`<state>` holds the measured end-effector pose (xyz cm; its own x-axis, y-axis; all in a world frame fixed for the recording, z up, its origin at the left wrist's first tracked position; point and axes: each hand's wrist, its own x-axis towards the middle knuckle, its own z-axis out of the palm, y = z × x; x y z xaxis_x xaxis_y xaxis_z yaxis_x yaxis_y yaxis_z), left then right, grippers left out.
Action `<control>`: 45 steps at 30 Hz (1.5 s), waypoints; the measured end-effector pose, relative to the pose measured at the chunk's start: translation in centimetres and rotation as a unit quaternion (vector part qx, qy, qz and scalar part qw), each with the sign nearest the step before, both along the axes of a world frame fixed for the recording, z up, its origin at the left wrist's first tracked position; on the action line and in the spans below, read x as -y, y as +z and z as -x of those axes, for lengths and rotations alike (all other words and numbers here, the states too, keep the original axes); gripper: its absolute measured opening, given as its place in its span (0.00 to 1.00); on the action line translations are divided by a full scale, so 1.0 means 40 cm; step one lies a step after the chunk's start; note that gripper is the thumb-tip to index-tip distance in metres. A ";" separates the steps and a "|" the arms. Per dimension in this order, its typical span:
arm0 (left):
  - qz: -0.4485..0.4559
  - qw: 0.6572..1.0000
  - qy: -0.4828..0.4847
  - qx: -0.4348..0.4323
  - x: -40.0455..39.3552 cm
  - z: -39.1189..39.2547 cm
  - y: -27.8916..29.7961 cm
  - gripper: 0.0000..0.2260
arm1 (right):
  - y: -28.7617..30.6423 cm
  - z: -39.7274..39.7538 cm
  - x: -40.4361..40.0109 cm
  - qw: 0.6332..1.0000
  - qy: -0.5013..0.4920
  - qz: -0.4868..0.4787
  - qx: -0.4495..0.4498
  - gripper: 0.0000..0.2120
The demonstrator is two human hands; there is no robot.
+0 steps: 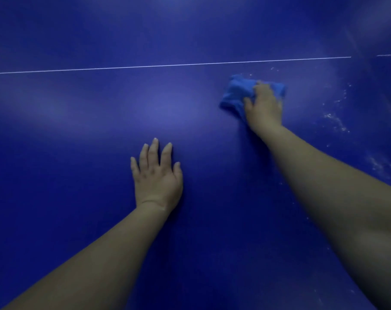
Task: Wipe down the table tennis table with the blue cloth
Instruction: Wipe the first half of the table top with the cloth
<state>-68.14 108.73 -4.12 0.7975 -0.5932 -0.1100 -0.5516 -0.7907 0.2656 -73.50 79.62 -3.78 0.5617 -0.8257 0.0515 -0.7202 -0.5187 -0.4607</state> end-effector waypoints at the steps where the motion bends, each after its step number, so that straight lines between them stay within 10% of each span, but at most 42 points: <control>1: -0.004 1.000 0.004 0.005 0.000 -0.001 -0.005 0.25 | -0.006 0.018 0.011 0.996 -0.089 -0.002 0.002 0.17; 4: 0.002 1.000 0.007 0.012 -0.002 0.001 -0.005 0.24 | -0.040 0.046 -0.056 0.979 -0.206 -0.003 0.007 0.18; 11: -0.005 1.000 0.010 0.016 -0.001 0.001 -0.003 0.24 | -0.011 -0.196 0.043 0.983 0.183 0.028 -0.017 0.18; 18: -0.002 1.000 0.012 0.017 0.005 0.002 0.012 0.25 | -0.036 -0.068 0.170 0.962 -0.273 -0.001 -0.008 0.22; 24: -0.002 1.000 0.015 0.014 0.005 0.006 0.017 0.26 | -0.013 -0.177 0.150 0.993 0.109 0.045 -0.018 0.21; 31: -0.001 1.000 0.017 0.006 0.003 0.009 0.014 0.23 | -0.020 0.032 0.319 0.932 -0.360 0.018 -0.035 0.24; 38: -0.014 1.000 0.024 -0.002 0.005 0.007 0.013 0.24 | -0.017 -0.050 0.246 0.997 0.052 0.050 -0.010 0.18; 45: -0.012 1.000 0.015 0.011 0.005 0.004 0.011 0.27 | -0.015 0.126 0.359 0.947 -0.320 0.003 -0.007 0.22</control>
